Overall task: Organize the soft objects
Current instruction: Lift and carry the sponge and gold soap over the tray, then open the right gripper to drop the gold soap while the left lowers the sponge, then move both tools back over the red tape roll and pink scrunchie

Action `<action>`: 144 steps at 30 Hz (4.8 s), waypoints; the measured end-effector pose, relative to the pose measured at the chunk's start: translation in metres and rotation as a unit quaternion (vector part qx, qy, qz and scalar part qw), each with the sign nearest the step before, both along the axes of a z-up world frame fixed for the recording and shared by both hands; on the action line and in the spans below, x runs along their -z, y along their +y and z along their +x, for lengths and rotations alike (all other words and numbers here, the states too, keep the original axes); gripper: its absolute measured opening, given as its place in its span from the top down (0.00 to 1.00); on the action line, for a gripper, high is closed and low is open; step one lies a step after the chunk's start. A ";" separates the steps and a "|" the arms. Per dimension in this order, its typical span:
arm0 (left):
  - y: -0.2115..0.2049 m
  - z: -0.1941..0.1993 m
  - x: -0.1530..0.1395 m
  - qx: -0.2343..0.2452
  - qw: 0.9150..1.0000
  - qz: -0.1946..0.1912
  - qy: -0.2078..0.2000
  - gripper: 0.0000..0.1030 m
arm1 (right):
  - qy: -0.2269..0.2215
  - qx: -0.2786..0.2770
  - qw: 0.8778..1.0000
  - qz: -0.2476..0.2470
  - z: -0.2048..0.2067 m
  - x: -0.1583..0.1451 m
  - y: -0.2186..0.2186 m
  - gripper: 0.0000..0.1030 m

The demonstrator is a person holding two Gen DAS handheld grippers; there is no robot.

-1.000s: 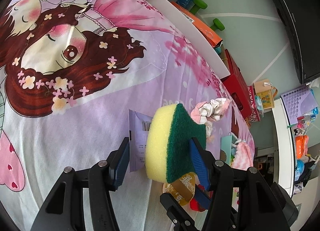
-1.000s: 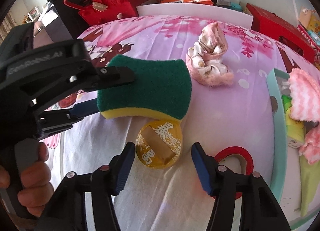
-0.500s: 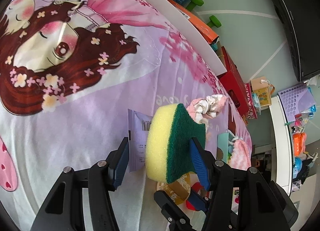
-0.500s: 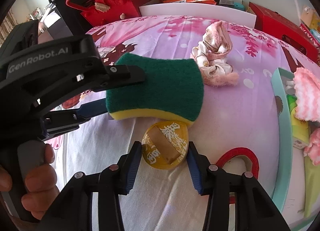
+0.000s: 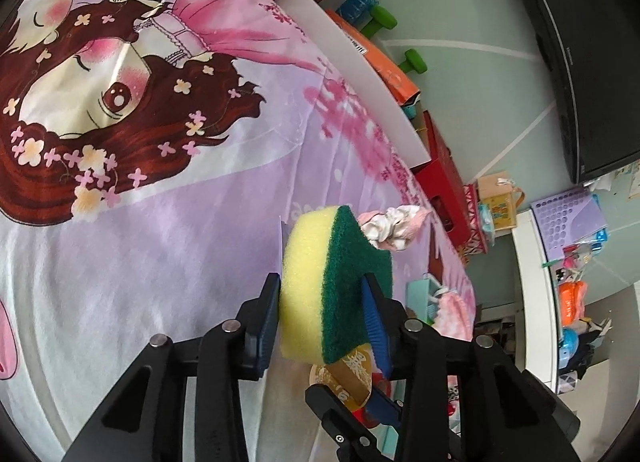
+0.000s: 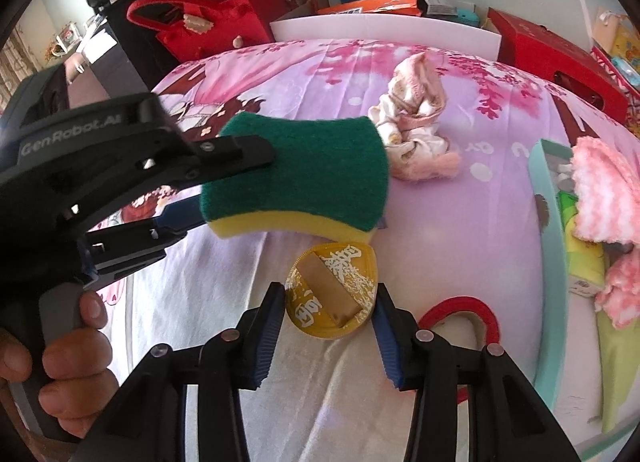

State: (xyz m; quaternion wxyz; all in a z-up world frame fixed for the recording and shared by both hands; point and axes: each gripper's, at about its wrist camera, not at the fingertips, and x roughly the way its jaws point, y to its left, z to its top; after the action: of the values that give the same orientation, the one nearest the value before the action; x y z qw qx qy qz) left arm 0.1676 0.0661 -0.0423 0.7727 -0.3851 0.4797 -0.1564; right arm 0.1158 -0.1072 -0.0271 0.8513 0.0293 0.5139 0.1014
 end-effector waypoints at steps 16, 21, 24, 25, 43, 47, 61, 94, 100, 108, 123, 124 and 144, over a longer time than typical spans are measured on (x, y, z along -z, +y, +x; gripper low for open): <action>0.006 -0.005 -0.021 -0.007 0.997 -0.047 -0.054 0.67 | -0.034 0.037 0.999 0.013 -0.007 -0.022 -0.024 0.56; 0.010 -0.009 -0.032 -0.009 0.995 -0.063 -0.077 0.67 | -0.041 0.048 0.998 0.016 -0.008 -0.027 -0.032 0.56; 0.010 -0.012 -0.041 -0.007 0.993 -0.072 -0.094 0.67 | -0.042 0.054 0.998 0.017 -0.007 -0.028 -0.035 0.56; 0.009 -0.011 -0.043 -0.006 0.992 -0.074 -0.098 0.67 | -0.042 0.056 0.997 0.017 -0.007 -0.028 -0.036 0.56; -0.018 -0.020 -0.076 0.045 0.977 -0.133 -0.161 0.67 | -0.091 0.143 0.985 0.012 -0.028 -0.063 -0.095 0.56; -0.032 -0.023 -0.082 0.065 0.973 -0.140 -0.173 0.67 | -0.105 0.188 0.977 0.004 -0.038 -0.074 -0.124 0.56; -0.124 -0.034 -0.084 0.190 0.958 -0.148 -0.155 0.67 | -0.099 0.330 0.939 -0.024 -0.077 -0.080 -0.220 0.56; -0.201 -0.043 -0.024 0.266 0.962 -0.022 -0.065 0.64 | -0.025 0.368 0.929 -0.019 -0.085 -0.046 -0.258 0.55; -0.203 -0.040 -0.019 0.264 0.963 -0.012 -0.059 0.63 | -0.015 0.363 0.931 -0.017 -0.081 -0.039 -0.257 0.55; -0.206 -0.041 -0.016 0.266 0.962 0.001 -0.059 0.60 | -0.011 0.364 0.931 -0.013 -0.081 -0.038 -0.255 0.53; -0.208 -0.046 -0.032 0.281 0.957 0.027 -0.070 0.49 | -0.013 0.373 0.928 -0.011 -0.084 -0.041 -0.256 0.36; -0.207 -0.047 -0.035 0.281 0.957 0.030 -0.073 0.47 | -0.015 0.373 0.928 -0.011 -0.084 -0.042 -0.257 0.36; -0.131 -0.021 -0.043 0.110 0.954 0.274 -0.057 0.36 | -0.057 0.319 0.946 -0.014 -0.068 -0.065 -0.209 0.36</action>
State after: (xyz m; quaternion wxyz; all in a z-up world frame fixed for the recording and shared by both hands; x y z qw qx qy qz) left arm 0.1469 -0.0646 0.0012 0.8529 -0.0943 0.4982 -0.1248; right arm 0.0480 -0.3163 0.0383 0.8671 0.1741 0.4300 -0.1814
